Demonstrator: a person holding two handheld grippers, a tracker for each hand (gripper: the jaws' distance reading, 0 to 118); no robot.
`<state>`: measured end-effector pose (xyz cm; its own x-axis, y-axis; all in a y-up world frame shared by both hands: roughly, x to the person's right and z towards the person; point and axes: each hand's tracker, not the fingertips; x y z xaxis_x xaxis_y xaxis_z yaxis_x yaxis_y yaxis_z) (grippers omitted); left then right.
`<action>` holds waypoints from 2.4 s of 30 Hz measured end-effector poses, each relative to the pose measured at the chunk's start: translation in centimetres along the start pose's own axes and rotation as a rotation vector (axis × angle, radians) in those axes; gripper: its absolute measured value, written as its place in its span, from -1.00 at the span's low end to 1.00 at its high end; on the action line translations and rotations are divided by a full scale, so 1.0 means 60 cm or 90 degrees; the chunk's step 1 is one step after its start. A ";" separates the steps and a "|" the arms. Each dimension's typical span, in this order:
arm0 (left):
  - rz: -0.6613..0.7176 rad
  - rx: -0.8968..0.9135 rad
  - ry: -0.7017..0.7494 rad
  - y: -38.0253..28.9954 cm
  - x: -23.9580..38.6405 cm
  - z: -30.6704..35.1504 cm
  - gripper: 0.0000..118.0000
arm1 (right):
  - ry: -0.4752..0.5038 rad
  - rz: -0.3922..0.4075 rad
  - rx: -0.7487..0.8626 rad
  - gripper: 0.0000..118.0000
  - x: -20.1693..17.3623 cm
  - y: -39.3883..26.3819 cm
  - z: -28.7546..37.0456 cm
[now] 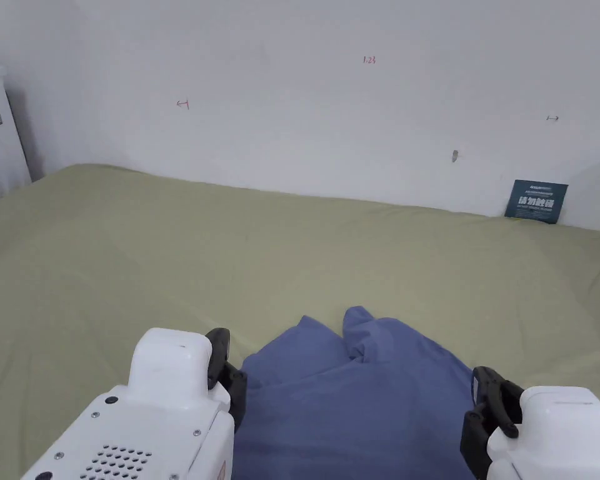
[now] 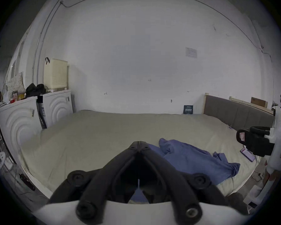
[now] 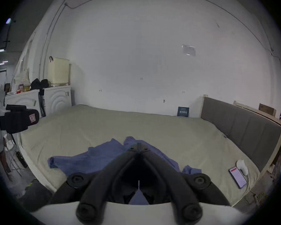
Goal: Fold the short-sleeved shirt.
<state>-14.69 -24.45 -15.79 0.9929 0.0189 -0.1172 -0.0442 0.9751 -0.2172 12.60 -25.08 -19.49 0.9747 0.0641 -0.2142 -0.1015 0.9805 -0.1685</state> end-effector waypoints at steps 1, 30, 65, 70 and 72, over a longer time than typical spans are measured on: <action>0.008 0.000 0.003 -0.001 -0.011 0.000 -1.00 | 0.001 -0.001 0.004 -0.99 -0.002 0.002 0.001; 0.084 -0.528 0.020 -0.218 -0.286 -0.308 1.00 | 0.071 0.009 -0.119 -0.99 -0.056 -0.072 -0.097; 0.095 -0.524 -0.005 -0.202 -0.276 -0.291 -0.98 | 0.098 0.001 -0.527 0.43 0.208 -0.170 -0.724; 0.099 -0.530 -0.002 -0.218 -0.281 -0.298 -0.98 | 0.088 0.027 -0.570 0.23 0.191 -0.164 -0.724; 0.095 -0.530 -0.001 -0.216 -0.283 -0.298 -0.98 | 0.103 0.057 -0.564 -0.98 0.186 -0.136 -0.701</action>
<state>-32.95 -41.36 -28.31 0.9701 0.1356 -0.2010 -0.2419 0.4812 -0.8426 15.93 -40.20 -60.95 0.9229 0.0409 -0.3829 -0.3565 0.4667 -0.8094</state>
